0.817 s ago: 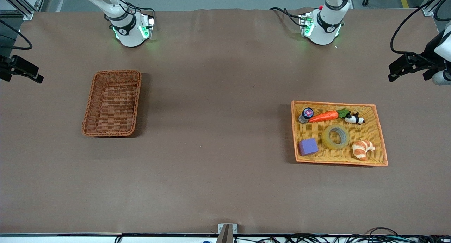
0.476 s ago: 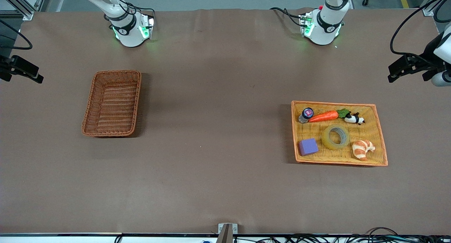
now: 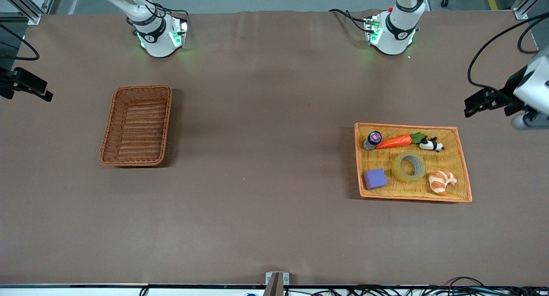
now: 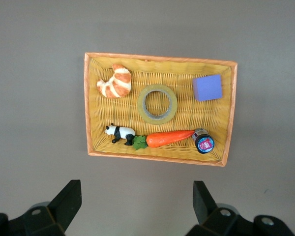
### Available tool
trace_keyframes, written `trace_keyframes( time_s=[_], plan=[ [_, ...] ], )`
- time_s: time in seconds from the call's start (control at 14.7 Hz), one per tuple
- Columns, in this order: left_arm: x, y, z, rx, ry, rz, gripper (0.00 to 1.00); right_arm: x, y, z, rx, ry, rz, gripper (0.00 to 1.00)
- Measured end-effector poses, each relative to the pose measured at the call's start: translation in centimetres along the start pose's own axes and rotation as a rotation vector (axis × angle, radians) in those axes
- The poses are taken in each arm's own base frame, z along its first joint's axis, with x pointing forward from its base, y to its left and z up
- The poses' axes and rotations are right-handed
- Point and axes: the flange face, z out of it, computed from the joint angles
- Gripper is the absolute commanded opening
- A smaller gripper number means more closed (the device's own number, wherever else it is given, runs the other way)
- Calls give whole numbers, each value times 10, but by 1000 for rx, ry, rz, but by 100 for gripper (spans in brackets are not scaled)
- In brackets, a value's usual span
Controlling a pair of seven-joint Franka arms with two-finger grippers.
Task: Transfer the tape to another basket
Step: 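Move the left gripper over the yellow tray toward the tape roll, then lower the left gripper and grasp the clear tape roll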
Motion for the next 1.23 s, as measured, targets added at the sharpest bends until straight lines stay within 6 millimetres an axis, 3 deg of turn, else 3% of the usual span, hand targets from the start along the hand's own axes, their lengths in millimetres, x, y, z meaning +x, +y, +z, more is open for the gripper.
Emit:
trace_keyframes(
  time_s=[0.2, 0.41, 0.54, 0.75, 0.95, 1.23],
  plan=[
    [36, -1, 64, -3, -65, -7, 100, 0, 0, 0, 0, 0, 0, 100],
    [68, 0, 142, -10, -64, -18, 100, 0, 0, 0, 0, 0, 0, 100],
    [72, 1, 197, -15, -51, -23, 100, 0, 0, 0, 0, 0, 0, 100],
    [59, -7, 267, -19, -55, -36, 99, 0, 0, 0, 0, 0, -3, 100],
    [51, -12, 315, -15, -80, -38, 92, 0, 2, 0, 0, 0, -10, 100],
    [52, -19, 345, 32, -100, -8, 84, 0, 3, 0, 0, 0, -12, 100]
  ],
)
